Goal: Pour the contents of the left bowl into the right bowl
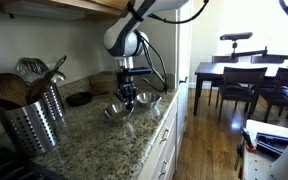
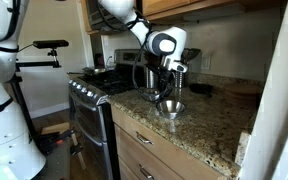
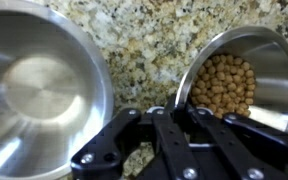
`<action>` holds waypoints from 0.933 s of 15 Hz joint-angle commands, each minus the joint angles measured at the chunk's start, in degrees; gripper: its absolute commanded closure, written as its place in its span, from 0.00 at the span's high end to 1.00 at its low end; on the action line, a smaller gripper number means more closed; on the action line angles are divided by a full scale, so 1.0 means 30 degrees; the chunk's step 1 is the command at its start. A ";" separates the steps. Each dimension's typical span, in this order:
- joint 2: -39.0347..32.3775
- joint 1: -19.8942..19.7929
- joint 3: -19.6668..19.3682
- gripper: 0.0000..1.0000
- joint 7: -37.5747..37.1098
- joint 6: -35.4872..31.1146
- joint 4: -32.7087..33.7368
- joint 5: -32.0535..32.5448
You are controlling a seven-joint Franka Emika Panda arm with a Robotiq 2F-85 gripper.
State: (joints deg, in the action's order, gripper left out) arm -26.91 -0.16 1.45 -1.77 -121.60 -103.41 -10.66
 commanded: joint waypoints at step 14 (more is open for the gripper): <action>0.4918 -0.0150 -0.1632 0.08 -0.1737 -0.0175 -0.3212 0.2078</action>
State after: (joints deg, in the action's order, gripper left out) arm -17.54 -0.33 -2.73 -4.36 -121.58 -108.12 -6.66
